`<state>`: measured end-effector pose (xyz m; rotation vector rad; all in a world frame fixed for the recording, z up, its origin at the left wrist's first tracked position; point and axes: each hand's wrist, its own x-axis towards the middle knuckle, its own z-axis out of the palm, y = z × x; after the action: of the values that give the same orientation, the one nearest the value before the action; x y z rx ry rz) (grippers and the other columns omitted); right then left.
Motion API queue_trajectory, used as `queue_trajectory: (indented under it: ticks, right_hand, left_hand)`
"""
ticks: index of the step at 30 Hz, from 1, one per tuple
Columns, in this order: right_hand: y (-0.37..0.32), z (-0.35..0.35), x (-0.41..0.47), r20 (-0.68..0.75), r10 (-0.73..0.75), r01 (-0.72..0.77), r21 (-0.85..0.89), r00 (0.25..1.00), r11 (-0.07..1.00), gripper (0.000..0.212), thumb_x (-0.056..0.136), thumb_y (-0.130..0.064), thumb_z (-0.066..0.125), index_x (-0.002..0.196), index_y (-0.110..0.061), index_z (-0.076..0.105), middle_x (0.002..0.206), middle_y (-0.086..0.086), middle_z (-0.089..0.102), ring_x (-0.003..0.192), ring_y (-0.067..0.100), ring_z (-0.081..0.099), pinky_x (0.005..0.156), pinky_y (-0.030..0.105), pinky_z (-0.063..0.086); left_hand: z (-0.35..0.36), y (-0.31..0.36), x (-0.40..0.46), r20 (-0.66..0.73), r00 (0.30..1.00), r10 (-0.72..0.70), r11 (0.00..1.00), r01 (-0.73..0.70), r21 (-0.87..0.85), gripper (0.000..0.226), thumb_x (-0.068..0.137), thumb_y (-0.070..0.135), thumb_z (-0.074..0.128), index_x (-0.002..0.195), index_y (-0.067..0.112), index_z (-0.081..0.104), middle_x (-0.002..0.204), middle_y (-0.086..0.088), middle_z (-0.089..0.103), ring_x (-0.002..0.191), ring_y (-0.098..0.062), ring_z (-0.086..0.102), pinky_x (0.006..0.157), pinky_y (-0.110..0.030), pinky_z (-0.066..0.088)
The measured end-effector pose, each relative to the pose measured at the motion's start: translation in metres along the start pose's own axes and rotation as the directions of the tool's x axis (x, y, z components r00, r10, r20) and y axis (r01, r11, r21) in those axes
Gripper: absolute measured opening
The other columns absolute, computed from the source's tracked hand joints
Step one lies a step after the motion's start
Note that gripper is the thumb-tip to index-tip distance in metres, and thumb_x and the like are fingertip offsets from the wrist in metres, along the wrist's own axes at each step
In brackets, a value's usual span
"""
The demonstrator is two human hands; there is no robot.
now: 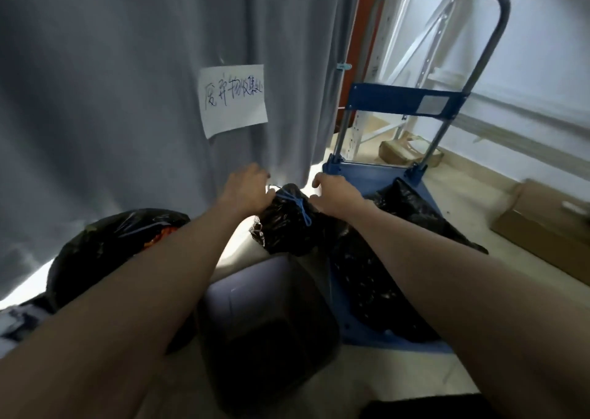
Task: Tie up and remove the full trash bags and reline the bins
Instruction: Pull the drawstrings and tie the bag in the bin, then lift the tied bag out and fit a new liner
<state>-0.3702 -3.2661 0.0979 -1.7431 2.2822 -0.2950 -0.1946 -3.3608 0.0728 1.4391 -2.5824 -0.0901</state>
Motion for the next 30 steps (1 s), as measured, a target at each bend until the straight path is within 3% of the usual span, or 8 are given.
queue_trajectory:
  ticks: [6, 14, 17, 22, 24, 26, 28, 30]
  right_hand:
    - [0.057, -0.017, -0.046, 0.056, 0.068, -0.069, 0.014, 0.996, 0.998, 0.029, 0.091, -0.031, 0.058, 0.113, -0.012, 0.058, 0.117, 0.014, 0.06, 0.103, 0.034, 0.059, 0.093, 0.046, 0.051]
    - [0.143, -0.015, -0.065, 0.115, 0.24, -0.247, 0.056, 0.964, 0.967, 0.011, 0.087, -0.03, 0.063, 0.094, -0.022, 0.062, 0.109, 0.009, 0.063, 0.098, 0.029, 0.061, 0.092, 0.046, 0.053]
    - [0.163, -0.005, -0.062, 0.161, 0.296, -0.316, 0.119, 0.941, 0.941, 0.005, 0.087, -0.024, 0.059, 0.088, -0.02, 0.061, 0.101, 0.011, 0.065, 0.084, 0.028, 0.067, 0.081, 0.043, 0.057]
    - [0.175, 0.029, -0.057, 0.41, 0.309, -0.386, 0.12, 0.858, 0.915, 0.027, 0.092, -0.019, 0.051, 0.117, -0.016, 0.062, 0.099, 0.01, 0.064, 0.092, 0.03, 0.064, 0.077, 0.041, 0.057]
    - [0.176, 0.037, -0.056, 0.485, 0.295, -0.385, 0.096, 0.823, 0.918, 0.031, 0.092, -0.014, 0.053, 0.122, -0.02, 0.058, 0.11, 0.01, 0.062, 0.105, 0.031, 0.062, 0.084, 0.042, 0.058]
    - [0.179, 0.042, -0.052, 0.489, 0.285, -0.384, 0.113, 0.824, 0.917, 0.032, 0.093, -0.009, 0.049, 0.123, -0.015, 0.059, 0.105, 0.01, 0.062, 0.102, 0.033, 0.063, 0.081, 0.042, 0.06]
    - [0.183, 0.043, -0.049, 0.458, 0.282, -0.389, 0.157, 0.843, 0.908, 0.034, 0.093, -0.007, 0.044, 0.121, -0.013, 0.062, 0.093, 0.006, 0.059, 0.092, 0.03, 0.064, 0.068, 0.037, 0.059]
    - [0.187, 0.042, -0.048, 0.396, 0.302, -0.413, 0.232, 0.867, 0.881, 0.036, 0.092, -0.006, 0.041, 0.117, -0.016, 0.065, 0.092, 0.006, 0.06, 0.093, 0.03, 0.063, 0.066, 0.035, 0.057]
  left_hand:
    - [0.005, 0.057, -0.025, 0.088, 0.993, 0.082, 0.997, -0.083, 0.004, 0.044, 0.091, 0.043, 0.05, 0.126, 0.017, 0.058, 0.129, -0.009, 0.053, 0.118, -0.031, 0.052, 0.101, -0.043, 0.041]
    - [0.037, 0.141, -0.03, 0.219, 0.957, 0.19, 0.982, -0.179, -0.066, 0.037, 0.09, 0.038, 0.053, 0.121, 0.018, 0.06, 0.127, -0.009, 0.053, 0.114, -0.03, 0.055, 0.093, -0.042, 0.045]
    - [0.056, 0.169, -0.027, 0.291, 0.928, 0.231, 0.972, -0.21, -0.102, 0.035, 0.091, 0.037, 0.055, 0.119, 0.018, 0.061, 0.125, -0.008, 0.054, 0.115, -0.029, 0.054, 0.095, -0.042, 0.044]
    - [0.094, 0.199, -0.024, 0.42, 0.873, 0.248, 0.964, -0.181, -0.193, 0.041, 0.086, 0.038, 0.064, 0.121, 0.019, 0.061, 0.122, -0.008, 0.059, 0.108, -0.028, 0.059, 0.09, -0.039, 0.05]
    - [0.111, 0.208, -0.024, 0.41, 0.894, 0.178, 0.968, -0.085, -0.235, 0.049, 0.08, 0.045, 0.069, 0.119, 0.017, 0.061, 0.118, -0.009, 0.061, 0.105, -0.029, 0.061, 0.085, -0.037, 0.051]
    - [0.126, 0.216, -0.023, 0.352, 0.931, 0.094, 0.964, 0.003, -0.266, 0.045, 0.077, 0.047, 0.071, 0.106, 0.014, 0.063, 0.109, -0.01, 0.064, 0.1, -0.031, 0.063, 0.076, -0.035, 0.049]
    - [0.136, 0.225, -0.023, 0.258, 0.965, 0.047, 0.966, 0.022, -0.258, 0.029, 0.082, 0.035, 0.069, 0.097, 0.011, 0.064, 0.104, -0.012, 0.065, 0.097, -0.033, 0.064, 0.069, -0.035, 0.046]
    - [0.136, 0.23, -0.021, 0.189, 0.982, 0.024, 0.965, 0.026, -0.26, 0.015, 0.086, 0.02, 0.059, 0.094, 0.008, 0.064, 0.103, -0.015, 0.065, 0.096, -0.036, 0.064, 0.066, -0.035, 0.044]
